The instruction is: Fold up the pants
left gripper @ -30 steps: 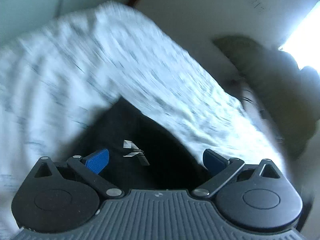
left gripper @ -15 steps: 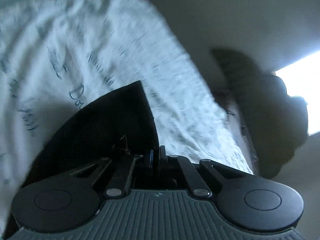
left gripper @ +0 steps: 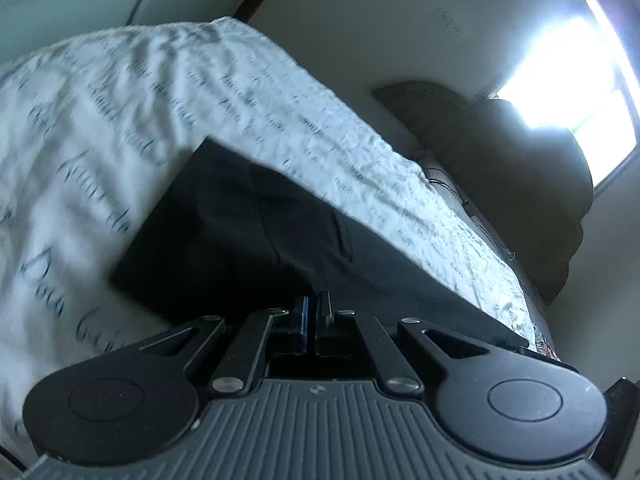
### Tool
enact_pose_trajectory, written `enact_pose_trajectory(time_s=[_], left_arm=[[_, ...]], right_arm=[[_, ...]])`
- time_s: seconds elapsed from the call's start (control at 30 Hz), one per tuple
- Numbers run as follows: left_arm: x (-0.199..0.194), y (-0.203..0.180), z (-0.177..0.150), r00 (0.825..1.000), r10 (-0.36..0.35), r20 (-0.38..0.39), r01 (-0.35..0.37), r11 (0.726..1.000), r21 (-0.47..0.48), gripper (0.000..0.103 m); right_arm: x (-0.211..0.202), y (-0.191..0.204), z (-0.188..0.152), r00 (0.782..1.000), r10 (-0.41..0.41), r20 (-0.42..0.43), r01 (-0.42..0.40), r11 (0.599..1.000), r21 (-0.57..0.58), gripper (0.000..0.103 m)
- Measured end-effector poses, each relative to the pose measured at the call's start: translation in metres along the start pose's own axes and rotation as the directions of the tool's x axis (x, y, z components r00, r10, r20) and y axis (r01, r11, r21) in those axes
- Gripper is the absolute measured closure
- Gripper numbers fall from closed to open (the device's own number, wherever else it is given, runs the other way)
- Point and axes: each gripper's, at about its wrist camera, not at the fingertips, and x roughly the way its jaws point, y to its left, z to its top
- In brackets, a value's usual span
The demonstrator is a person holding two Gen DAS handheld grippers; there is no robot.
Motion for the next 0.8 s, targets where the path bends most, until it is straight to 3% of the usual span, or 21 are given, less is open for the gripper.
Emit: enact_pose_trajectory(time_s=[0.03,0.13,0.23,0.27,0.37,0.4,0.43,0.5,0.6,0.67,0.7,0.8], left_arm=[[-0.003,0.003,-0.002,1.000,0.023,0.016,-0.023,1.000,-0.006,0.103],[-0.015,0.006,0.003,0.997,0.031,0.067,-0.031,1.000,-0.001,0.103],[-0.013,0.006,0.013,0.999,0.031,0.040,-0.031,1.000,0.000,0.103],[-0.013,0.006,0.012,0.999,0.020,0.035,-0.020,1.000,-0.016,0.098],[-0.009,0.007,0.007,1.000,0.022,-0.010,-0.022,1.000,-0.021,0.087],[-0.006,0.009,0.004,0.999,0.013,-0.031,-0.015,0.999,-0.050,0.078],[-0.003,0.011,0.003,0.999,-0.011,-0.053,0.007,0.997,-0.080,0.072],[0.003,0.013,-0.001,0.994,-0.062,-0.088,0.048,0.987,-0.156,0.049],[0.006,0.006,-0.004,0.990,-0.115,-0.083,0.095,0.972,-0.216,0.035],[0.011,0.004,-0.005,0.990,-0.119,-0.074,0.096,0.961,-0.258,0.030],[0.014,0.005,-0.005,0.990,-0.115,-0.075,0.089,0.954,-0.285,0.029],[0.029,0.011,-0.007,0.985,-0.136,-0.103,0.088,0.922,-0.378,0.025]], right_arm=[[0.005,-0.001,-0.010,0.998,-0.051,-0.040,0.052,0.999,0.006,0.088],[0.016,-0.004,-0.017,0.995,-0.085,-0.057,0.085,0.996,-0.004,0.088],[0.025,-0.002,-0.017,0.993,-0.085,-0.080,0.084,0.996,-0.025,0.086],[0.029,0.004,-0.017,0.991,-0.101,-0.091,0.097,0.994,-0.052,0.084],[0.035,0.021,-0.026,0.978,-0.172,-0.118,0.155,0.978,-0.139,0.057],[0.035,0.021,-0.031,0.972,-0.200,-0.126,0.179,0.971,-0.160,0.047],[0.037,0.021,-0.035,0.967,-0.215,-0.135,0.190,0.966,-0.175,0.044],[0.043,0.020,-0.037,0.971,-0.207,-0.120,0.184,0.966,-0.181,0.044],[0.061,0.015,-0.032,0.970,-0.220,-0.105,0.200,0.964,-0.177,0.045],[0.072,0.011,-0.027,0.971,-0.217,-0.100,0.200,0.967,-0.157,0.060],[0.070,0.003,-0.027,0.976,-0.193,-0.099,0.180,0.976,-0.124,0.078],[0.073,-0.001,-0.024,0.985,-0.144,-0.099,0.140,0.989,-0.044,0.085]])
